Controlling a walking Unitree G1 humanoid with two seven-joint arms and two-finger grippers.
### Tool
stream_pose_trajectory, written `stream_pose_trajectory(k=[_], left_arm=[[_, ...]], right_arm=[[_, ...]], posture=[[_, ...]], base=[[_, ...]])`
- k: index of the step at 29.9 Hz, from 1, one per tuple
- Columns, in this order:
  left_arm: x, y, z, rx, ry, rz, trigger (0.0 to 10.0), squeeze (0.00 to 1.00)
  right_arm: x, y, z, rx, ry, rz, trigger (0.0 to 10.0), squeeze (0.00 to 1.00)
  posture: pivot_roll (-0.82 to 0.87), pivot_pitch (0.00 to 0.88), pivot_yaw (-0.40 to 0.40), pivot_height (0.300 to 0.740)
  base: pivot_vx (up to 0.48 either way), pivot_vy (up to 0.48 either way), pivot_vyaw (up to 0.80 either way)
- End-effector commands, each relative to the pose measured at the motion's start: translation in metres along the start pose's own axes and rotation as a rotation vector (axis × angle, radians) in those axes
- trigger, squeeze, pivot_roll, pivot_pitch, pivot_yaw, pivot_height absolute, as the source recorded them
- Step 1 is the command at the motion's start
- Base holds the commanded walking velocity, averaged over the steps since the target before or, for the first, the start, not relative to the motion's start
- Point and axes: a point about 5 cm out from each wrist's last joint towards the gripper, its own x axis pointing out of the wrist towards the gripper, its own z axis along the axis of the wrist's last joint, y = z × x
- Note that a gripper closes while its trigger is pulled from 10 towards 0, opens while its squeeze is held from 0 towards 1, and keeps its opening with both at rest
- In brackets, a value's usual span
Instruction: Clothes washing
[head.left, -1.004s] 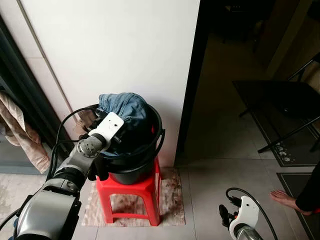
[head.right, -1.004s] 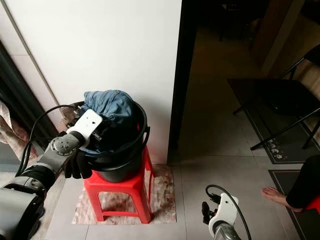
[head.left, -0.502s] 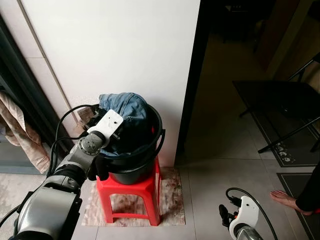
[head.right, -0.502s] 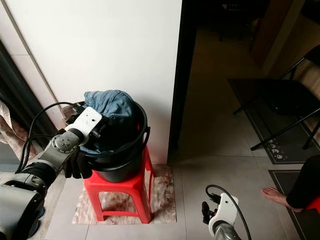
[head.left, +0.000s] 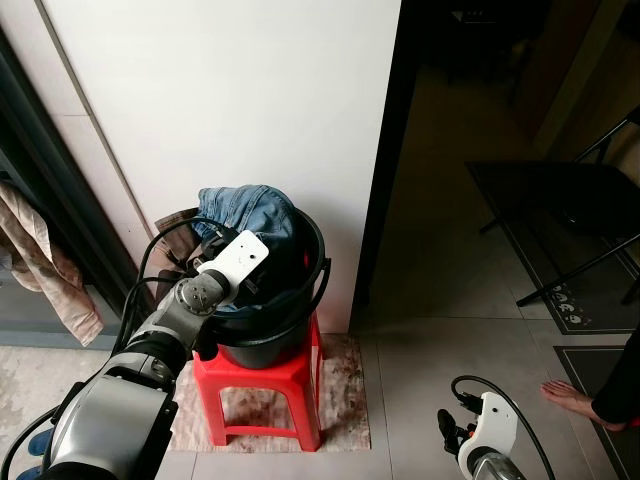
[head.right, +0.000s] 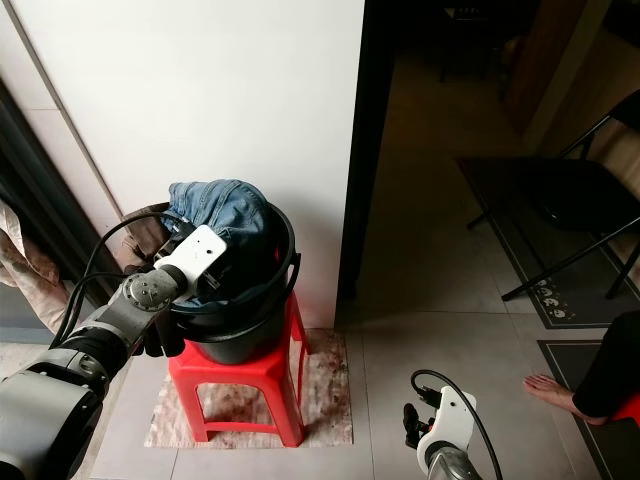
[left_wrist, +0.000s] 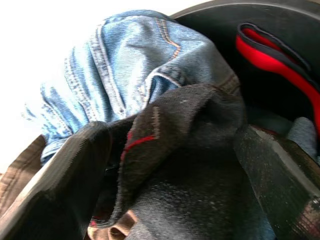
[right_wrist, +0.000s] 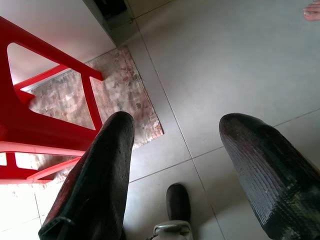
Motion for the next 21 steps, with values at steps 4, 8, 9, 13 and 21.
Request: stream_pose_trajectory(k=[4,8,9,13,21], left_arm=[[0.003,0.007,0.005,0.034,0.025,0.062,10.0,0.0],[0.003,0.006,0.004,0.074,0.038,0.042,10.0,0.0],[0.003,0.005,0.003,0.089,0.054,0.039,10.0,0.0],[0.003,0.005,0.0,0.122,0.089,0.045,10.0,0.0],[0.002,0.012,-0.006,0.08,0.151,0.098,6.7,0.0]], right_arm=[[0.0,0.001,0.0,0.009,0.002,-0.002,10.0,0.0],[0.0,0.001,0.0,0.01,0.003,-0.003,10.0,0.0],[0.0,0.001,0.0,0.01,0.003,-0.004,10.0,0.0],[0.0,0.0,0.0,0.01,0.005,-0.004,10.0,0.0],[0.0,0.001,0.0,0.011,0.005,-0.002,10.0,0.0]], posture=[[0.03,0.001,-0.003,0.732],[0.02,0.006,-0.003,0.732],[0.02,0.01,-0.003,0.732],[0.02,0.01,-0.003,0.732],[0.03,0.018,-0.002,0.732]], base=[[0.0,0.0,0.0],[0.0,0.0,0.0],[0.0,0.0,0.0],[0.0,0.0,0.0],[0.0,0.0,0.0]])
